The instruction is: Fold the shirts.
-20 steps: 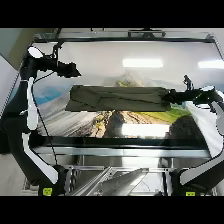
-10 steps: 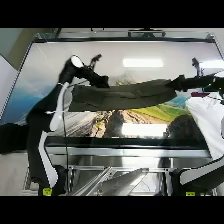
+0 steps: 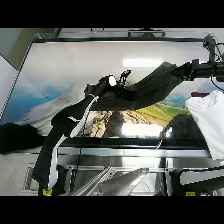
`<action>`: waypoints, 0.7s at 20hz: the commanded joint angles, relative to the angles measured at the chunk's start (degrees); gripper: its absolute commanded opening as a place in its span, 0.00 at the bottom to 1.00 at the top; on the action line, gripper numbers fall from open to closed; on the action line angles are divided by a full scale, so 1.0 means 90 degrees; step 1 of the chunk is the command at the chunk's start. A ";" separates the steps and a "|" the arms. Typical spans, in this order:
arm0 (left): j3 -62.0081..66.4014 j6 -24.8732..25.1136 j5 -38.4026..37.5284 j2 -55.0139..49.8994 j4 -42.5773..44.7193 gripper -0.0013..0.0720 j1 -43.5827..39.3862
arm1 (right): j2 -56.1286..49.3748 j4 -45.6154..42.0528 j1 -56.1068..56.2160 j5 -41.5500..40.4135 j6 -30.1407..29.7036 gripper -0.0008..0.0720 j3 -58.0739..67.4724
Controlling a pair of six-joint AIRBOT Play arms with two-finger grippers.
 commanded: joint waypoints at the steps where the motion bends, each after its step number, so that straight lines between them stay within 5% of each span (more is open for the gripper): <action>1: 0.0316 0.0209 -0.0874 0.0457 -0.0510 0.05 0.0357 | 0.0058 0.0049 0.0019 0.0146 0.0107 0.05 0.0019; 4: 0.0306 0.1027 -0.2028 0.1894 -0.2169 0.05 0.1562 | 0.0058 0.0061 0.0170 0.0039 0.0151 0.05 0.0017; 8: 0.0306 0.1600 -0.2101 0.3881 -0.4109 0.05 0.3580 | 0.0024 0.0070 0.1345 -0.1207 0.0143 0.05 0.0017; 14: -0.0811 0.1807 -0.2222 0.5566 -0.4272 0.05 0.5547 | -0.1022 0.0075 0.5068 -0.5700 -0.0194 0.05 0.0015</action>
